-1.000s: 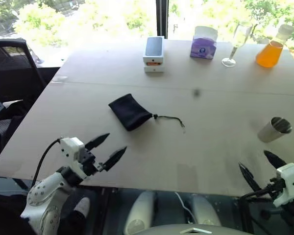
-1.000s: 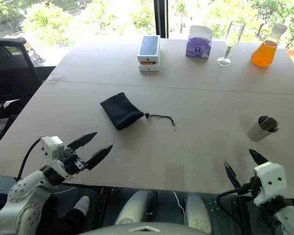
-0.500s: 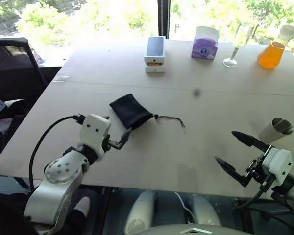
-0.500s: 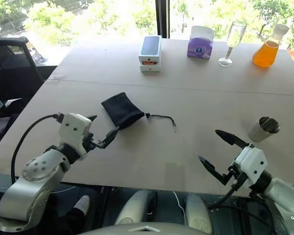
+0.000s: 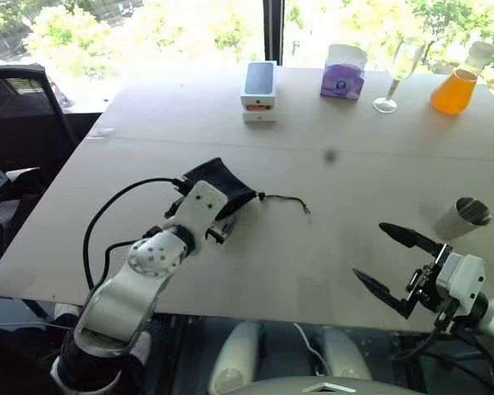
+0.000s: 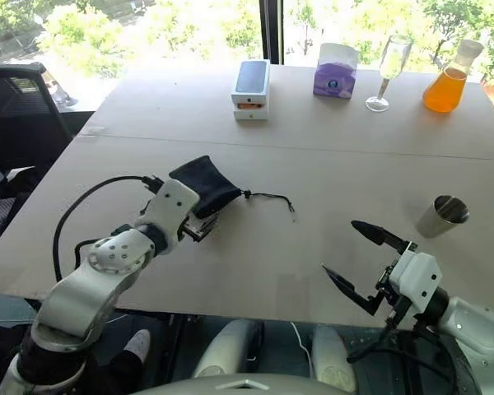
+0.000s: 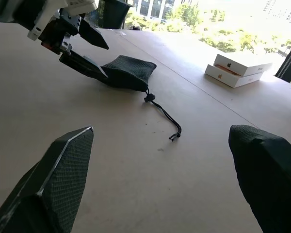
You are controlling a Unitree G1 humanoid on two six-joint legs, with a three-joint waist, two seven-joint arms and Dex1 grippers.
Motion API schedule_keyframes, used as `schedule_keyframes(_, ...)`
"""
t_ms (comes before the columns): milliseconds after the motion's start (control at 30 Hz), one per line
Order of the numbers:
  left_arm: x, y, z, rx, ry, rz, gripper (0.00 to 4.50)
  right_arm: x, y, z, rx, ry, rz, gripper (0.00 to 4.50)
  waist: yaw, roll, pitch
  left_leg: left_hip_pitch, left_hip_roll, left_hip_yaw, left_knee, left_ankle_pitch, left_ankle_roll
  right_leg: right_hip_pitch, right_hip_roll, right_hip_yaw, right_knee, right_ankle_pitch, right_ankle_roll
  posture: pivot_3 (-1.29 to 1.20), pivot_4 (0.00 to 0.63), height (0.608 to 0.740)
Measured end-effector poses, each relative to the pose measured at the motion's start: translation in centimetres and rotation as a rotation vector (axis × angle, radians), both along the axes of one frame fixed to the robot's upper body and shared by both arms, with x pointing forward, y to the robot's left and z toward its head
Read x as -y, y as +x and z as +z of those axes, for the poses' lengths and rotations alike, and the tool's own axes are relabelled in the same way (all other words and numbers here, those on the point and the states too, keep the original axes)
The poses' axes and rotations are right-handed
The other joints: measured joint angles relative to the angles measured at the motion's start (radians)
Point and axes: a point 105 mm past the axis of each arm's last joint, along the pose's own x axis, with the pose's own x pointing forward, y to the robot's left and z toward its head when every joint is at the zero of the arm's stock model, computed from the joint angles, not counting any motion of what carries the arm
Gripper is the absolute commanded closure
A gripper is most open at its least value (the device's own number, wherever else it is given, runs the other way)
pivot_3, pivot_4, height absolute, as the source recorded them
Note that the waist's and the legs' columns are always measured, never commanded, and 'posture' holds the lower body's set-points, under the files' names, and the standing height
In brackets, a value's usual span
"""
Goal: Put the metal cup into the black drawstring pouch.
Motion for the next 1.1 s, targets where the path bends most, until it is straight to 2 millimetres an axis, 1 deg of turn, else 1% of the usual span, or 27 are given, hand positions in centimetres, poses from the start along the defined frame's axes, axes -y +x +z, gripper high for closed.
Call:
schedule_keyframes(100,0.0,0.9,-0.3,-0.005,0.050,0.011,0.02,0.0,0.1,0.0,-0.002,0.005,-0.014,0.00,0.000,0.000,0.000,0.000,0.000,0.000,0.000,0.000,0.000,0.000,0.000,0.000,0.000,0.000,0.000,0.00,0.150,0.740)
schedule_keyframes(233,0.5,2.2,-0.4,0.017,0.092,0.021,0.02,-0.1,0.1,0.3,0.001,0.009,-0.024,0.00,0.001,0.000,0.000,-0.001,0.000,0.000,0.000,0.000,0.000,0.000,0.000,0.000,0.000,0.000,0.000,0.00,0.150,0.740)
schedule_keyframes(400,1.0,2.9,-0.2,0.050,0.111,0.017,0.02,-0.2,0.2,0.5,0.000,0.011,-0.036,0.00,-0.001,0.000,0.000,-0.001,0.000,0.000,0.000,0.000,0.000,-0.001,-0.001,0.000,0.000,0.000,0.000,0.00,0.150,0.740)
schedule_keyframes(533,0.7,3.7,0.4,0.085,0.135,0.041,0.02,-0.1,0.2,0.4,-0.005,0.010,-0.050,0.00,0.000,0.000,0.000,-0.001,0.000,0.000,0.000,0.000,0.000,0.000,0.000,0.000,0.000,0.000,0.000,0.00,0.150,0.740)
schedule_keyframes(667,0.5,3.9,0.7,0.106,0.158,0.053,0.02,0.0,0.2,0.3,-0.012,0.009,-0.062,0.00,0.000,0.000,0.000,-0.001,0.000,0.000,0.000,0.000,0.000,-0.001,0.000,0.000,0.000,0.000,0.001,0.00,0.150,0.740)
schedule_keyframes(867,0.4,4.6,0.1,0.079,0.202,0.061,0.02,0.1,0.1,0.0,-0.017,0.001,-0.072,0.00,0.000,0.000,0.000,-0.001,0.000,0.000,0.000,0.000,0.000,0.000,0.000,0.000,0.000,0.000,0.001,0.00,0.150,0.740)
schedule_keyframes(900,0.5,4.8,0.0,0.072,0.203,0.066,0.56,0.0,0.2,0.0,-0.015,0.000,-0.071,0.00,0.000,0.000,0.000,-0.001,0.000,0.000,0.001,0.000,0.000,0.000,0.001,0.000,0.000,0.000,0.001,0.00,0.150,0.740)
schedule_keyframes(933,0.5,5.0,-0.1,0.063,0.211,0.068,0.78,0.0,0.2,0.1,-0.014,0.000,-0.072,0.00,0.000,0.000,0.000,-0.001,0.000,0.000,0.001,0.000,0.000,0.000,0.001,-0.001,0.000,0.001,0.001,0.00,0.150,0.740)
schedule_keyframes(967,0.5,5.2,-0.1,0.055,0.219,0.068,1.24,0.0,0.2,0.1,-0.013,0.000,-0.073,0.00,0.000,0.000,0.000,-0.001,-0.001,0.000,0.001,0.000,0.000,0.000,0.001,0.000,0.000,0.001,0.001,0.00,0.150,0.740)
schedule_keyframes(1000,0.7,5.4,-0.3,0.041,0.231,0.065,1.82,0.0,0.2,0.0,-0.013,-0.001,-0.074,0.00,0.000,0.000,0.000,-0.001,-0.001,0.000,0.001,0.000,0.000,0.000,0.001,-0.001,0.000,0.001,0.001,0.00,0.150,0.740)
schedule_keyframes(1100,1.0,5.7,-1.1,-0.010,0.251,0.043,3.17,0.0,0.2,0.0,-0.014,-0.001,-0.076,0.00,0.000,0.000,0.000,-0.001,-0.001,0.000,0.001,0.000,0.000,-0.001,0.001,-0.001,0.001,0.001,0.001,0.00,0.150,0.740)
